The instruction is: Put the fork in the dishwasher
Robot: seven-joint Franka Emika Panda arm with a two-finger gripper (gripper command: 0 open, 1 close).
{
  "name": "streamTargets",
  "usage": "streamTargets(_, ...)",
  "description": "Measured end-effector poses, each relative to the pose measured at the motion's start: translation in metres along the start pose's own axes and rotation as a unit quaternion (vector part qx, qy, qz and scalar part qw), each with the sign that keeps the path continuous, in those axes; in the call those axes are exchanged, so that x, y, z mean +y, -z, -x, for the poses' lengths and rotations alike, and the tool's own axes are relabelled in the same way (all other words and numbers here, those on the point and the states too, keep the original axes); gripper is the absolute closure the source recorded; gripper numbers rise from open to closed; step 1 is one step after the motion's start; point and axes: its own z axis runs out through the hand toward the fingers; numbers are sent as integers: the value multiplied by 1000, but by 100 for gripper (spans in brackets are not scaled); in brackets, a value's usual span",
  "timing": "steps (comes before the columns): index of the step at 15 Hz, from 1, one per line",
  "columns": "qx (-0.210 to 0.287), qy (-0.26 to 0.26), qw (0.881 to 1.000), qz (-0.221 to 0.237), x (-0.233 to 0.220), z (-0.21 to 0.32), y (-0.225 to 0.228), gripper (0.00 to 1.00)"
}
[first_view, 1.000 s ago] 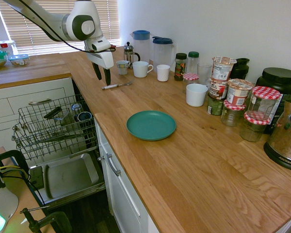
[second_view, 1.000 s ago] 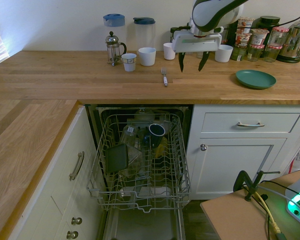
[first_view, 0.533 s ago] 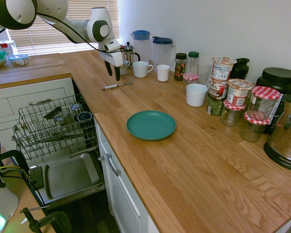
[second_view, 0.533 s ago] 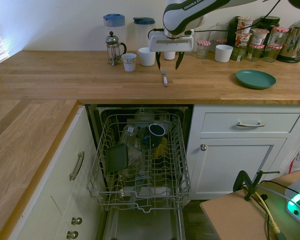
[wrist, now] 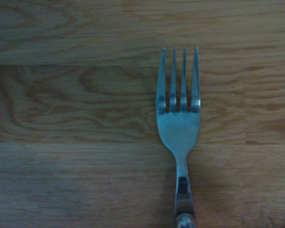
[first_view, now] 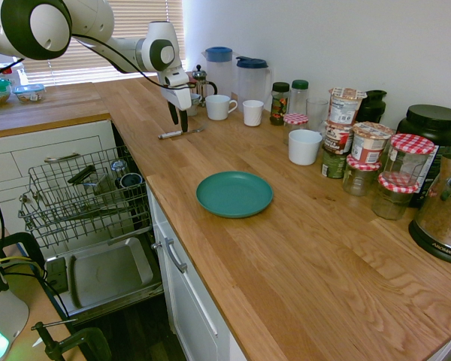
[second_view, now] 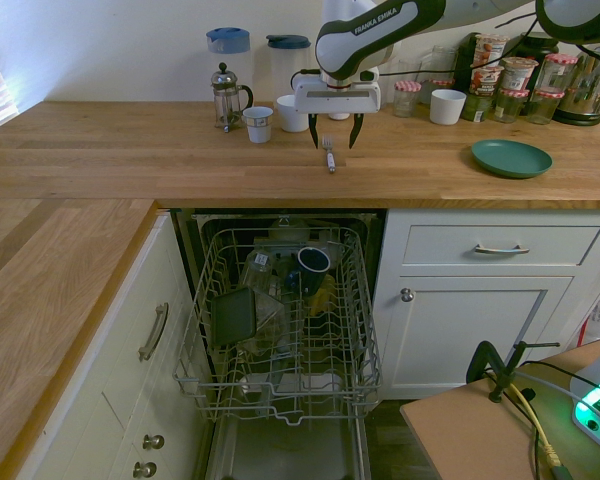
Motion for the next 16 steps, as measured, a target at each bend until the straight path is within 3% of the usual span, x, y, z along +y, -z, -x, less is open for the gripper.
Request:
streamTargets(6,-1,-7,1000,17,-4,0,-14,0)
streamTargets(7,-1,-7,1000,18,-5,-1,-15,100)
streamTargets(16,-2,-6,1000,16,-13,3,-23,100)
